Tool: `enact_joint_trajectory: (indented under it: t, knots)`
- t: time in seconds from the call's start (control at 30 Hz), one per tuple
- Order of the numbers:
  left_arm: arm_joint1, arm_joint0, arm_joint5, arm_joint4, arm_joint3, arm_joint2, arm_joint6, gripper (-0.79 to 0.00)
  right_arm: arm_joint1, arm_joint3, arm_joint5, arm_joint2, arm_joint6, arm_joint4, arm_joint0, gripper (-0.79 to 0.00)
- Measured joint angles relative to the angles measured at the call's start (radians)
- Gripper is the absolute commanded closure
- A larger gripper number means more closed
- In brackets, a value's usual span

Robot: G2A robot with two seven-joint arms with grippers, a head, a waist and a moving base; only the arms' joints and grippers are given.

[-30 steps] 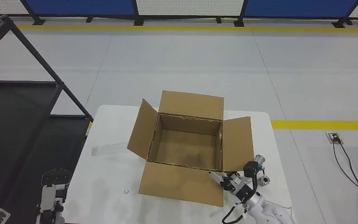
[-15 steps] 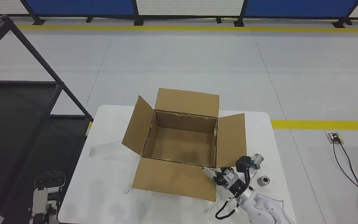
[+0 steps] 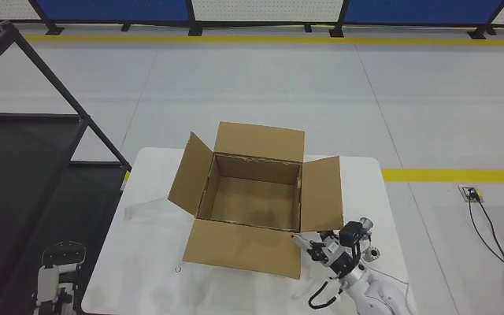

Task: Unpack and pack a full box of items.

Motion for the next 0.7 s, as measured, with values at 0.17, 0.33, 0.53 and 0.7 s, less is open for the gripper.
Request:
enact_joint_trajectory:
  t: [0.17,0.33,0.53,0.7]
  knots:
    - [0.001,-0.018,0.008,0.005,-0.002,0.014,-0.034,-0.785,0.024,-0.114,-0.012,0.122,-0.139,-0.151,-0.153,-0.785]
    - [0.001,-0.032,0.015,0.010,-0.001,0.024,-0.053,-0.785,0.034,-0.162,0.088,0.208,-0.329,-0.347,-0.296,-0.785]
    - [0.002,-0.041,0.020,0.012,0.004,0.024,-0.064,-0.785,0.032,-0.122,0.210,0.236,-0.342,-0.420,-0.356,-0.785]
    - [0.003,-0.055,0.029,0.020,0.003,0.028,-0.084,-0.785,0.027,-0.058,0.235,0.220,-0.256,-0.419,-0.320,-0.785]
